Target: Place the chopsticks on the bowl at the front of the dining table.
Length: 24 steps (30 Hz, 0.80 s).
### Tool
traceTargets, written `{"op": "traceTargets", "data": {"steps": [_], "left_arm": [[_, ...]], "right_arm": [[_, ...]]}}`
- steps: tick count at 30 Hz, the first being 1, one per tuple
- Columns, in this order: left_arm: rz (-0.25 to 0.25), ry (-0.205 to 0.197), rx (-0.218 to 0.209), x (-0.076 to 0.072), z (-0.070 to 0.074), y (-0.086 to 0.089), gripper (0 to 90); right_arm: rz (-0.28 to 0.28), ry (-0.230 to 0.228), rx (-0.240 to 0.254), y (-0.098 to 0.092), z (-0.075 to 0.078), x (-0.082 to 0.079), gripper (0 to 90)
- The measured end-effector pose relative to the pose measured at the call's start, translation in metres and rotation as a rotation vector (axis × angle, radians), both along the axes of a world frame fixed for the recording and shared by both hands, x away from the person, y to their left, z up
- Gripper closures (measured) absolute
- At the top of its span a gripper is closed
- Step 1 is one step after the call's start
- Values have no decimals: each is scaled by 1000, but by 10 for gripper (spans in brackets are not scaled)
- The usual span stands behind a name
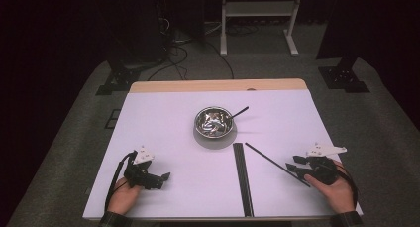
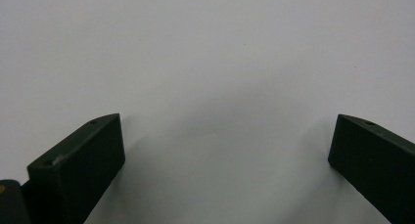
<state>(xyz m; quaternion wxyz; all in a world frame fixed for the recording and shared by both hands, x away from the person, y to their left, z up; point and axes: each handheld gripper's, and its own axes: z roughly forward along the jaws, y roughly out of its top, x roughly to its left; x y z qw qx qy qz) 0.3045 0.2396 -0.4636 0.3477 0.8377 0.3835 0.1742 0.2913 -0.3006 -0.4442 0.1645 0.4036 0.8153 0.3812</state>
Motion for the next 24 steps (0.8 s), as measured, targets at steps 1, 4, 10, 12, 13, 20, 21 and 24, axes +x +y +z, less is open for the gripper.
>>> {"op": "traceTargets", "data": {"steps": [1,4,10,12,13,20,21,24], "left_arm": [[1,1,-1,0,0,0,0],[1,2,-1,0,0,0,0],[1,1,-2,0,0,0,0],[1,1,0,0,0,0,0],[1,1,-1,0,0,0,0],[1,1,-1,0,0,0,0],[1,2,-1,0,0,0,0],[1,2,-1,0,0,0,0]], "right_arm": [[3,1,5,1,0,1,553],[20,-10,14,6,2,3,560],[45,1,31,13,3,12,569],[48,4,39,15,3,15,570],[52,2,35,16,3,17,571],[70,6,29,24,3,25,586],[67,8,34,24,3,26,595],[80,12,38,26,3,29,616]]}}
